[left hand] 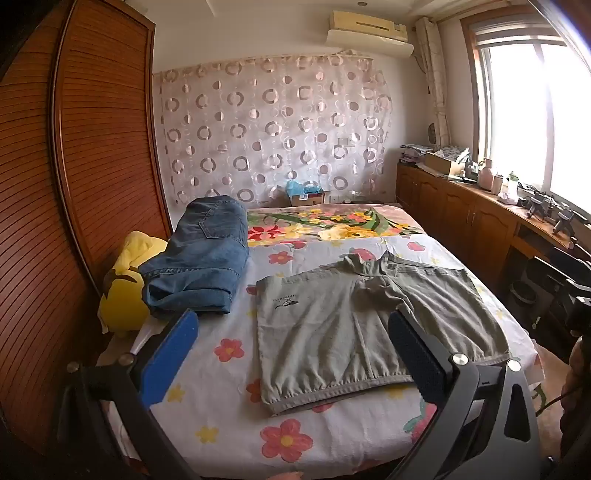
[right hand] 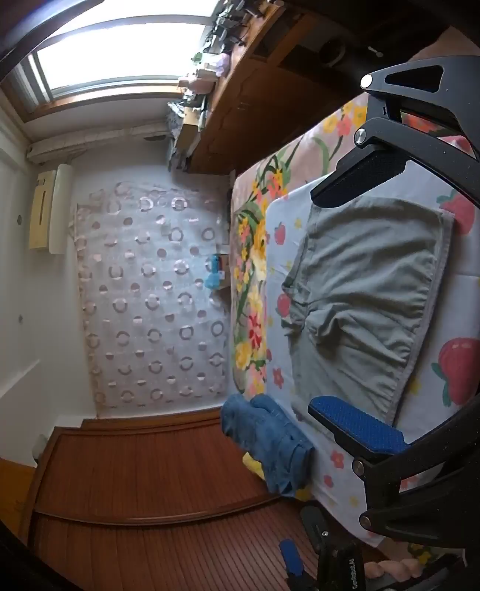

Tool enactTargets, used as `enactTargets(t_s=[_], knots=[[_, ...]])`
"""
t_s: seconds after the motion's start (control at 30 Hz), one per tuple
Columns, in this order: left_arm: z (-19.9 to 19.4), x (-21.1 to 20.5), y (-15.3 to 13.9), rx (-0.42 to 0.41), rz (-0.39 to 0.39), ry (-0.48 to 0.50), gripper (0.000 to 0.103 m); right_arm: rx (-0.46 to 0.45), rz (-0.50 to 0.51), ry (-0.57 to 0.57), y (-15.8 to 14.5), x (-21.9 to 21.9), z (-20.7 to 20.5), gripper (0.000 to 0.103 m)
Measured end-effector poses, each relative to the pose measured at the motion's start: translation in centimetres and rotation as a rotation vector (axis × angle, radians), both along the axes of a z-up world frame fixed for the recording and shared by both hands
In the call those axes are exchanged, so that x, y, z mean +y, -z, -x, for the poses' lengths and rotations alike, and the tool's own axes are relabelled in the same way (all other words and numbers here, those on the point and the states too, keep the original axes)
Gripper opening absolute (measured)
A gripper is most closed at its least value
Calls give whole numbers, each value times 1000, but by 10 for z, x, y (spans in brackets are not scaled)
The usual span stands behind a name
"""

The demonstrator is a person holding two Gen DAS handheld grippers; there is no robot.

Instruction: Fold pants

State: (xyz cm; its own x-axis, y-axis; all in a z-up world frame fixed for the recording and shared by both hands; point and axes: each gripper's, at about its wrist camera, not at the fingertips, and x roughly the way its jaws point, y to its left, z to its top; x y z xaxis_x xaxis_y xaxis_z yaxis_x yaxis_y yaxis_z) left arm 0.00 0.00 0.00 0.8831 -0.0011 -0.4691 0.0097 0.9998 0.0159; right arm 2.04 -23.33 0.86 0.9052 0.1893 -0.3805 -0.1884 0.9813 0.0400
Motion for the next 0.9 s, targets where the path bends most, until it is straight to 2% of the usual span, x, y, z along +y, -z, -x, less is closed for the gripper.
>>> enactTargets(t_s=[0.7,0.77,0.9], knots=[[-1,0,0,-9,-8,-1,103,13,-4,0,-1,2,0,103],[0,2,-8,-9,-7,-1,103,12,0,2,1,1,1,103],[1,1,-8,-13,-9,-1,103,12,-1,2,-1,1,1,103]])
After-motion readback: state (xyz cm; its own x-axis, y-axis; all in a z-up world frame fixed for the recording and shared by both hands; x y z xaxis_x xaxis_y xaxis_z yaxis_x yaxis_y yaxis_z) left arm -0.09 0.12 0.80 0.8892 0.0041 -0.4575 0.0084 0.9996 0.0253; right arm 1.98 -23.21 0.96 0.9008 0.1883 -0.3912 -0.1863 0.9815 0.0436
